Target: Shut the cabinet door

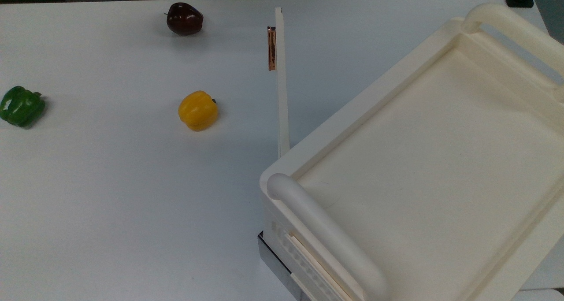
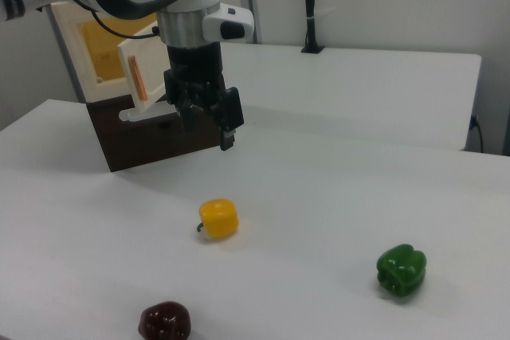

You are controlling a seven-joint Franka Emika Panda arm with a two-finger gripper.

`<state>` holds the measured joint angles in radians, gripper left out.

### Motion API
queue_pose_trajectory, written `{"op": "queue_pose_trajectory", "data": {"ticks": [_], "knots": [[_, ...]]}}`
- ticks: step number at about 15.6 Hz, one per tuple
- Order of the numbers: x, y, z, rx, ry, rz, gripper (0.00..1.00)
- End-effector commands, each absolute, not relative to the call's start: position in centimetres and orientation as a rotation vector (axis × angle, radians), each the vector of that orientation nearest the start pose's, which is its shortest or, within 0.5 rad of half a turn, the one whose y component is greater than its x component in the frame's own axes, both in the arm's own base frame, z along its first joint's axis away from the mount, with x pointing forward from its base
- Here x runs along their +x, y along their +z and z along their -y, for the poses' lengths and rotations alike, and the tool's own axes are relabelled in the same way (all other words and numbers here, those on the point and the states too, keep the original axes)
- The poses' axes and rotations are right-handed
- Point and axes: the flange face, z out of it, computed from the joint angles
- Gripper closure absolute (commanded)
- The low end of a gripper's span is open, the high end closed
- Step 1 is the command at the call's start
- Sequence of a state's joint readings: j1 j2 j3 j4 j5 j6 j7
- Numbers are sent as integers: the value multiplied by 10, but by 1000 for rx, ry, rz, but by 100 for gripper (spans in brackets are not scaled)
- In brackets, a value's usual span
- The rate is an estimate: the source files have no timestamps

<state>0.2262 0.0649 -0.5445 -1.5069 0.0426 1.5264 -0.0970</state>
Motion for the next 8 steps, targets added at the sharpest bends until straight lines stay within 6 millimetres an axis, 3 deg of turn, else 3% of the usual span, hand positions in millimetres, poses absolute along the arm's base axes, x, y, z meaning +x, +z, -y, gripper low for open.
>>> {"op": "queue_pose_trajectory", "data": {"ticks": [1,8], "knots": [[540,622,159,-3072,72,-341,0],[546,617,152,-3078,75,-330,0]]}}
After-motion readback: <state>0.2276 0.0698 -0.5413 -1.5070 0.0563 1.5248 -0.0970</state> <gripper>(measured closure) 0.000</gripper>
